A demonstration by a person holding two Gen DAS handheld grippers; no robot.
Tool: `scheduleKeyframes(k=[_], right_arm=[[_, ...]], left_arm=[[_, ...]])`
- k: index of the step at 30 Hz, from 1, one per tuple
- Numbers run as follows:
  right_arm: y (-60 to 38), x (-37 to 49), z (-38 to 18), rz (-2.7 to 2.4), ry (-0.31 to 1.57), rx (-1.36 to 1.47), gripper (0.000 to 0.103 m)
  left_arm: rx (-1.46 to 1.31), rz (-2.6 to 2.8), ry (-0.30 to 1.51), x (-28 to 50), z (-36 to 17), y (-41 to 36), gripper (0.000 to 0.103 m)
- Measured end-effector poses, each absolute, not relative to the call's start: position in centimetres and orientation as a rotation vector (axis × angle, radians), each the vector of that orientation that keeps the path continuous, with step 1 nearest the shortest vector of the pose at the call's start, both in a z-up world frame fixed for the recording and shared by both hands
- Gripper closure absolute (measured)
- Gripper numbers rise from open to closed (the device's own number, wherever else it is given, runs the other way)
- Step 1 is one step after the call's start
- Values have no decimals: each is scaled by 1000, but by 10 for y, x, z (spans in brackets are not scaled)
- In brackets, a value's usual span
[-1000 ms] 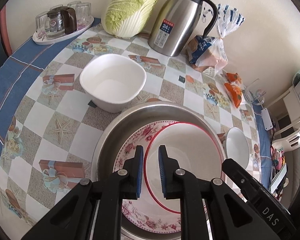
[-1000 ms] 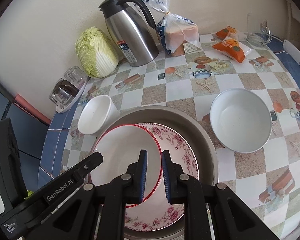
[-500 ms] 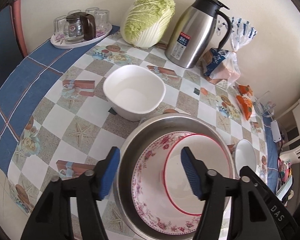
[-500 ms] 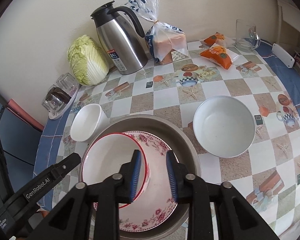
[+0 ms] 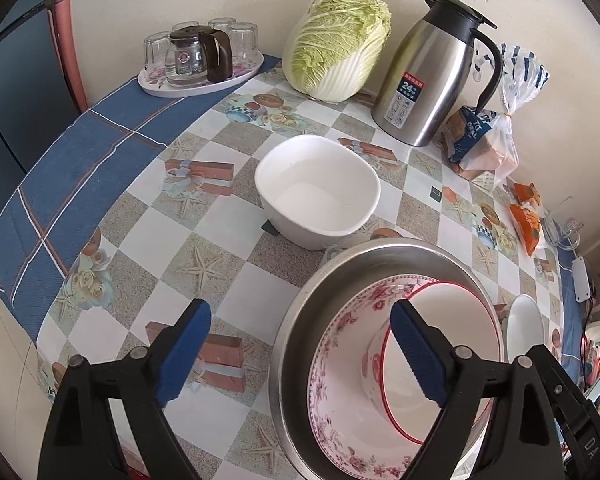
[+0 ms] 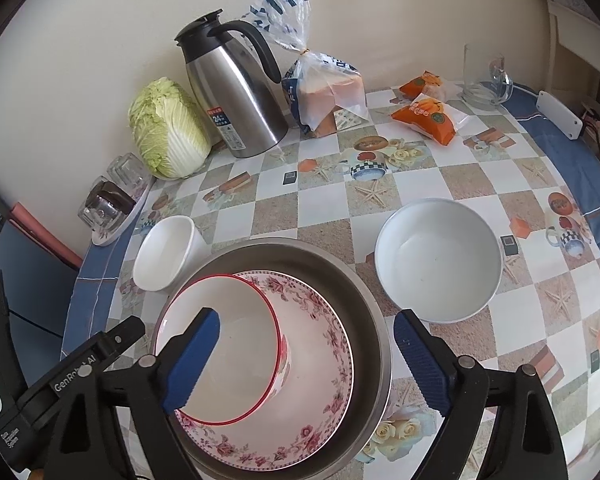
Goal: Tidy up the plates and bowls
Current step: 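Move both grippers toward the white square bowl beside the basin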
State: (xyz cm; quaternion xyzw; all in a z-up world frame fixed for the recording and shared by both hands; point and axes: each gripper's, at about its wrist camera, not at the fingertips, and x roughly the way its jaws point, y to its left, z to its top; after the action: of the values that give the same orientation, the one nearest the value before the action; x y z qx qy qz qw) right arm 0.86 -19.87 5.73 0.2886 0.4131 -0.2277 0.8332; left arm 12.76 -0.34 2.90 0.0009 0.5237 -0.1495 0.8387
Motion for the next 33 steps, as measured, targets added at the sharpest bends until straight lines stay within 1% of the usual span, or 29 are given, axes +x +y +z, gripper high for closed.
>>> scheduleKeyframes(k=[1, 3, 7, 22, 33], right_arm=[[-198, 9, 57, -481, 875, 610, 6], [-198, 10, 57, -478, 874, 603, 2], [-195, 11, 58, -469, 870, 588, 0], [-188, 14, 61, -476, 837, 525, 0], [-187, 13, 78, -494, 714, 524, 0]], left_arm=[[2, -313, 1108, 128, 29, -3, 11], [-1, -310, 1107, 129, 29, -2, 11], [3, -300, 1103, 130, 29, 0, 11], [46, -267, 1066, 145, 31, 8, 10], [85, -243, 1014, 159, 38, 13, 9]])
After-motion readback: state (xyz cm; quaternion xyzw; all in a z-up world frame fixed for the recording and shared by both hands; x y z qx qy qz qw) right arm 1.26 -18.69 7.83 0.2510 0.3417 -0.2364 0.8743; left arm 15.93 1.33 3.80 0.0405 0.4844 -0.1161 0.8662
